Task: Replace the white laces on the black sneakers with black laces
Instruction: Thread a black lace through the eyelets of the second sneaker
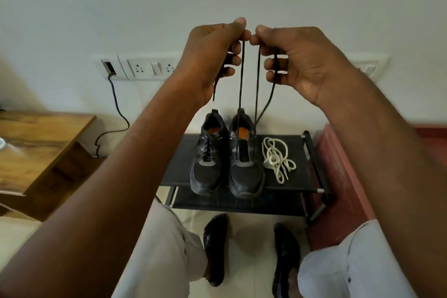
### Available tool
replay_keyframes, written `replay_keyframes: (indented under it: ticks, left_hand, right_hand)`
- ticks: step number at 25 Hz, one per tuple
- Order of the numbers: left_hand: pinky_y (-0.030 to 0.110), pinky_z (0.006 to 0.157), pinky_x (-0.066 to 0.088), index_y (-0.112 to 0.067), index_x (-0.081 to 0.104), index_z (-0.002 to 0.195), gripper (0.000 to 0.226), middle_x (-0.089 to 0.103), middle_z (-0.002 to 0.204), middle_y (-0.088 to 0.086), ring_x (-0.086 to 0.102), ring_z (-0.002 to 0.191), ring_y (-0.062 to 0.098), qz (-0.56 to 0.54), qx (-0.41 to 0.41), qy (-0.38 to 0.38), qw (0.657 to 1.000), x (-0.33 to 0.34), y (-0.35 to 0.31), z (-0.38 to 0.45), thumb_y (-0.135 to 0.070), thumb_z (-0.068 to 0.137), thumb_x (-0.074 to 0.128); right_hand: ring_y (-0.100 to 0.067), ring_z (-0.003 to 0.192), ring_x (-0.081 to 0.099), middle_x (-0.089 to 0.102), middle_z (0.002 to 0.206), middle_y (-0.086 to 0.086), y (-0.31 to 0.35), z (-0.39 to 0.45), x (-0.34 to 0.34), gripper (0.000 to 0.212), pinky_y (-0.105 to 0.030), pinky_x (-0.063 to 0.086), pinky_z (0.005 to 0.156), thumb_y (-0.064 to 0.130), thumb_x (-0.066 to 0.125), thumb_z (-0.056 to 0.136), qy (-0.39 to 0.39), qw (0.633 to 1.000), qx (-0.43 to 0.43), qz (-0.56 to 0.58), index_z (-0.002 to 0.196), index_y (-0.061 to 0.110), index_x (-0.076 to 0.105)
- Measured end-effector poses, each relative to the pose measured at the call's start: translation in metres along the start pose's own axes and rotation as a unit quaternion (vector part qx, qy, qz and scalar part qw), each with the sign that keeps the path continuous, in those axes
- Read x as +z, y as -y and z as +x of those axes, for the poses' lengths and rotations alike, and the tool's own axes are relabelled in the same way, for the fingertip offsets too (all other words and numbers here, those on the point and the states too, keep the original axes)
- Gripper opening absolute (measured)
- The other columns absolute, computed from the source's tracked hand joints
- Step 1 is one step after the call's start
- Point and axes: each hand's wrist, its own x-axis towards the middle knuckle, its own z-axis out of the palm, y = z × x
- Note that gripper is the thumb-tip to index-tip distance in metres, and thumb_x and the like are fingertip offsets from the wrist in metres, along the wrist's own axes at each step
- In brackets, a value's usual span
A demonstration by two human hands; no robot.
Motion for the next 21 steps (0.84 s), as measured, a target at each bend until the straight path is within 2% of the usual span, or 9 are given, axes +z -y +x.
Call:
replay_keyframes:
  ticks: [6, 9, 11, 13, 15, 18, 19, 21]
  left_hand:
    - [0.027, 0.066, 0.049, -0.014, 0.072, 0.094, 0.030, 0.061, 0.076, -0.003, 0.060, 0.067, 0.012, 0.037, 0.045, -0.022, 0.998, -0.002, -0.081, 0.000, -0.036, 0.106, 0.056]
    - [0.028, 0.066, 0.050, -0.014, 0.073, 0.090, 0.029, 0.070, 0.079, -0.004, 0.069, 0.077, 0.014, 0.070, 0.081, -0.048, 0.993, -0.003, -0.097, 0.000, -0.034, 0.104, 0.058]
    - [0.030, 0.064, 0.050, -0.012, 0.073, 0.085, 0.027, 0.076, 0.083, 0.000, 0.075, 0.087, 0.017, 0.086, 0.117, -0.061, 0.988, -0.001, -0.099, 0.000, -0.030, 0.101, 0.061]
    - [0.031, 0.063, 0.054, -0.006, 0.073, 0.084, 0.029, 0.076, 0.082, 0.008, 0.077, 0.083, 0.021, 0.064, 0.137, -0.047, 0.987, 0.001, -0.097, 0.001, -0.026, 0.101, 0.061]
    - [0.029, 0.061, 0.054, 0.000, 0.073, 0.089, 0.031, 0.070, 0.073, 0.008, 0.074, 0.069, 0.020, 0.036, 0.146, -0.036, 0.988, 0.001, -0.091, 0.002, -0.026, 0.103, 0.062]
    - [0.020, 0.054, 0.043, -0.007, 0.078, 0.089, 0.027, 0.060, 0.057, -0.010, 0.055, 0.050, 0.005, 0.095, 0.127, -0.079, 0.984, -0.005, -0.059, 0.004, -0.030, 0.100, 0.067]
    - [0.019, 0.056, 0.044, -0.011, 0.080, 0.088, 0.025, 0.063, 0.057, -0.012, 0.054, 0.050, 0.002, 0.121, 0.099, -0.089, 0.984, -0.006, -0.039, 0.002, -0.031, 0.098, 0.070]
    - [0.027, 0.068, 0.055, -0.014, 0.081, 0.087, 0.020, 0.074, 0.072, -0.008, 0.069, 0.066, 0.007, 0.180, 0.033, -0.092, 0.979, -0.006, 0.015, -0.003, -0.031, 0.095, 0.074]
  right_hand:
    - [-0.013, 0.066, 0.058, 0.068, 0.080, 0.004, 0.080, -0.013, 0.004, 0.030, -0.026, 0.053, 0.062, 0.040, 0.067, 0.101, -0.024, 0.993, -0.073, -0.093, 0.097, 0.015, 0.083]
    - [-0.013, 0.065, 0.055, 0.066, 0.080, 0.004, 0.098, -0.015, 0.005, 0.033, -0.026, 0.049, 0.060, 0.044, 0.065, 0.101, -0.042, 0.975, -0.113, -0.184, 0.090, 0.018, 0.082]
    - [-0.013, 0.069, 0.057, 0.067, 0.081, 0.005, 0.105, -0.018, 0.008, 0.033, -0.027, 0.048, 0.062, 0.044, 0.066, 0.101, -0.059, 0.963, -0.153, -0.215, 0.087, 0.019, 0.081]
    - [-0.012, 0.080, 0.066, 0.075, 0.089, 0.008, 0.110, -0.020, 0.009, 0.029, -0.028, 0.051, 0.068, 0.043, 0.068, 0.100, -0.070, 0.962, -0.176, -0.194, 0.090, 0.019, 0.082]
    - [-0.009, 0.093, 0.074, 0.079, 0.097, 0.011, 0.109, -0.020, 0.007, 0.025, -0.031, 0.055, 0.078, 0.041, 0.069, 0.099, -0.052, 0.973, -0.169, -0.150, 0.098, 0.019, 0.082]
    - [-0.013, 0.091, 0.077, 0.080, 0.100, 0.001, 0.075, -0.015, 0.001, 0.023, -0.034, 0.055, 0.083, 0.031, 0.073, 0.097, -0.028, 0.990, -0.113, -0.080, 0.107, 0.012, 0.080]
    - [-0.016, 0.089, 0.078, 0.079, 0.101, -0.006, 0.053, -0.013, -0.002, 0.022, -0.036, 0.057, 0.082, 0.027, 0.075, 0.096, -0.034, 0.994, -0.082, -0.061, 0.109, 0.009, 0.078]
    - [-0.018, 0.084, 0.079, 0.079, 0.107, -0.009, 0.000, -0.010, -0.008, 0.017, -0.035, 0.061, 0.077, 0.020, 0.077, 0.095, -0.041, 0.998, -0.012, -0.043, 0.109, 0.010, 0.077]
